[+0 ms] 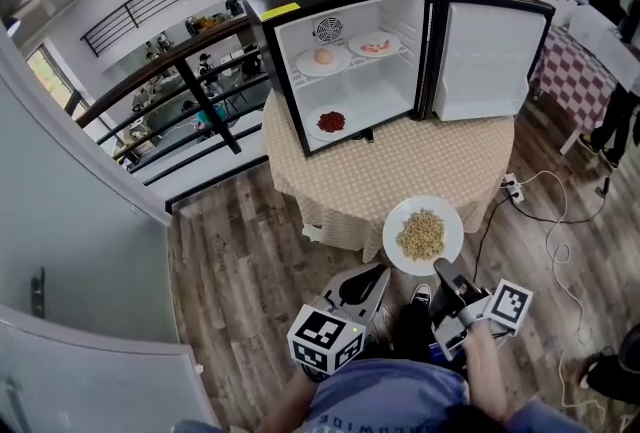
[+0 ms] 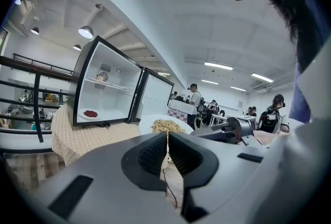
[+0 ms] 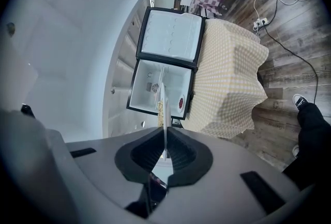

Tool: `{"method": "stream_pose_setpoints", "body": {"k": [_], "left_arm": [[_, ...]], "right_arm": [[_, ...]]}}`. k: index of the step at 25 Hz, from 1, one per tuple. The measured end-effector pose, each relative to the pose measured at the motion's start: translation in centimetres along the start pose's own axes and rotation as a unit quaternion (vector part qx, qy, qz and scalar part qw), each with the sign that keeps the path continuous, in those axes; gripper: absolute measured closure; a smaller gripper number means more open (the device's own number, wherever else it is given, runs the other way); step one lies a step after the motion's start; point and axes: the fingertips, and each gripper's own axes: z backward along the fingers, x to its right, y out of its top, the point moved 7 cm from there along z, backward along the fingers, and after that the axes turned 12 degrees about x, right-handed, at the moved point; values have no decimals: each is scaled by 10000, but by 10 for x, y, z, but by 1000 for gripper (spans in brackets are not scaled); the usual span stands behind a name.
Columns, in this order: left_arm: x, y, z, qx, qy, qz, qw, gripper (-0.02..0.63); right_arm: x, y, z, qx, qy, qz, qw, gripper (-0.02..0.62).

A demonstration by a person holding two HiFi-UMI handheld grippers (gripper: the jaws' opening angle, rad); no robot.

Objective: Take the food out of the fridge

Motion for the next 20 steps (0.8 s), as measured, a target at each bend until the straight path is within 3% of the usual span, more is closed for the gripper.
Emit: {"method": "stream_pose_setpoints", "body": {"k": [20], "left_arm": [[38,-4,4,71,-440,-83,9990,589]], "right_arm": [[1,11,44,314,56,84,9995,569]]}}
